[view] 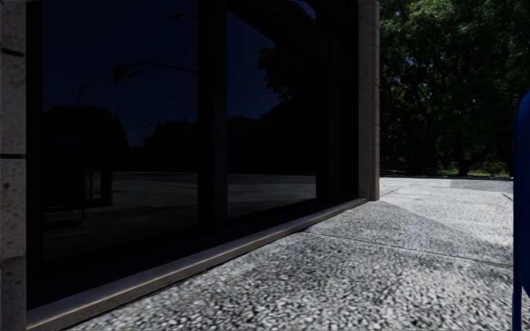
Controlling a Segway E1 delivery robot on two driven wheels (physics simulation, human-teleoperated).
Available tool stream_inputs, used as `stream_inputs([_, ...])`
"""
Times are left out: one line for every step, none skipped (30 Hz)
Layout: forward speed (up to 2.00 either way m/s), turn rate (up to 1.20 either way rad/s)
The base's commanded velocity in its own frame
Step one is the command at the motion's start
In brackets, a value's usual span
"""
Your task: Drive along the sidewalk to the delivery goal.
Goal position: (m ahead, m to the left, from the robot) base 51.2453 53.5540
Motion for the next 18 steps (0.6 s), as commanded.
stream_inputs([0.97, 0.0])
stream_inputs([0.97, -0.06])
stream_inputs([0.97, -0.16])
stream_inputs([0.97, -0.3])
stream_inputs([0.97, -0.3])
stream_inputs([0.97, -0.39])
stream_inputs([0.97, -0.47])
stream_inputs([0.97, -0.49])
stream_inputs([1.05, -0.46])
stream_inputs([1.06, -0.42])
stream_inputs([1.06, -0.41])
stream_inputs([1.06, -0.41])
stream_inputs([1.06, -0.4])
stream_inputs([1.07, -0.4])
stream_inputs([1.09, -0.4])
stream_inputs([1.09, -0.4])
stream_inputs([1.12, -0.45])
stream_inputs([1.14, -0.49])
